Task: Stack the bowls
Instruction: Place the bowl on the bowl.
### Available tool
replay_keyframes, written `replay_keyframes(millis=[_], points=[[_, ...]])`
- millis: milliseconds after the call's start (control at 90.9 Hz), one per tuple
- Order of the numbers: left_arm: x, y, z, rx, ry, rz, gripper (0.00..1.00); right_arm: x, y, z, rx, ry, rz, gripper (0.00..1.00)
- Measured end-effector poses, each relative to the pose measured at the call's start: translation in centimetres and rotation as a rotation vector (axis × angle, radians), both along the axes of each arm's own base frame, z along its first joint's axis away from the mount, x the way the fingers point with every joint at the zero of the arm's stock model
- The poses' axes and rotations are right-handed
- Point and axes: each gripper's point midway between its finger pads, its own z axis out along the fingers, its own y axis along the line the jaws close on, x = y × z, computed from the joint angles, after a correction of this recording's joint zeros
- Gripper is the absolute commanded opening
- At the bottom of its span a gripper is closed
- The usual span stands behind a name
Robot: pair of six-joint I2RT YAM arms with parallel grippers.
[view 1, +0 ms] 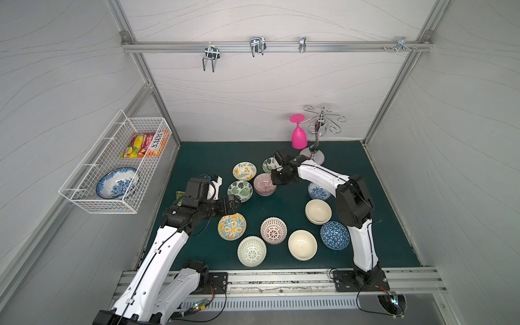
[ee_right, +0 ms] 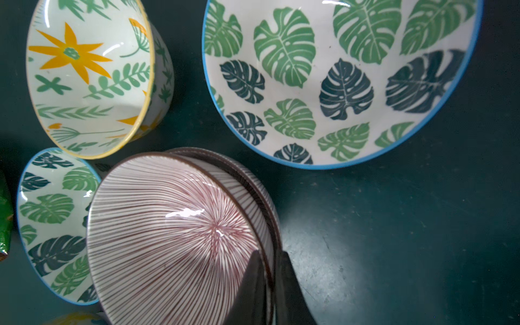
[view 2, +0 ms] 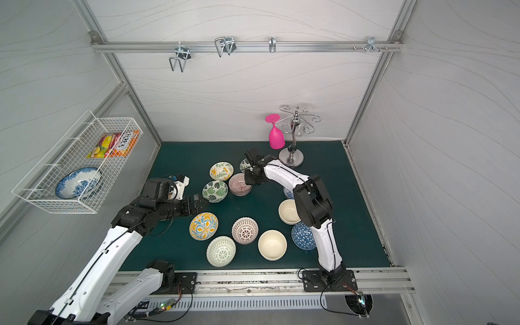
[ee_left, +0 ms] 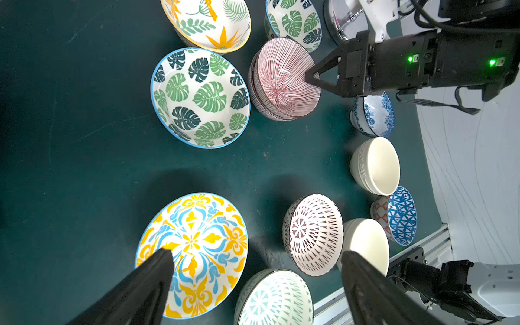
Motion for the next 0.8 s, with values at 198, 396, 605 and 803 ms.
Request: replay_keyframes(millis=[198,396,605,803], points=[[0.0,0.0,0.0,-0.001,-0.001,0.000,0.97,0.2,0.2,0.4,0.010,-0.005,-0.011,0.56],[0.0,0.0,0.0,-0.001,-0.001,0.000,0.97,0.3,-0.7,2.3,0.030,-0.031,-0.034,0.57],[0.0,0.0,-0.1,0.000,0.007,-0.001,0.98,-0.4,-7.4,7.5,0.120,-0.059,-0.170,0.57],[0.0,-0.9,-0.7,-0.022,0.042,-0.036,0.98,0.3,-17.4,8.5,0.157,-0.056,-0.402,0.57]])
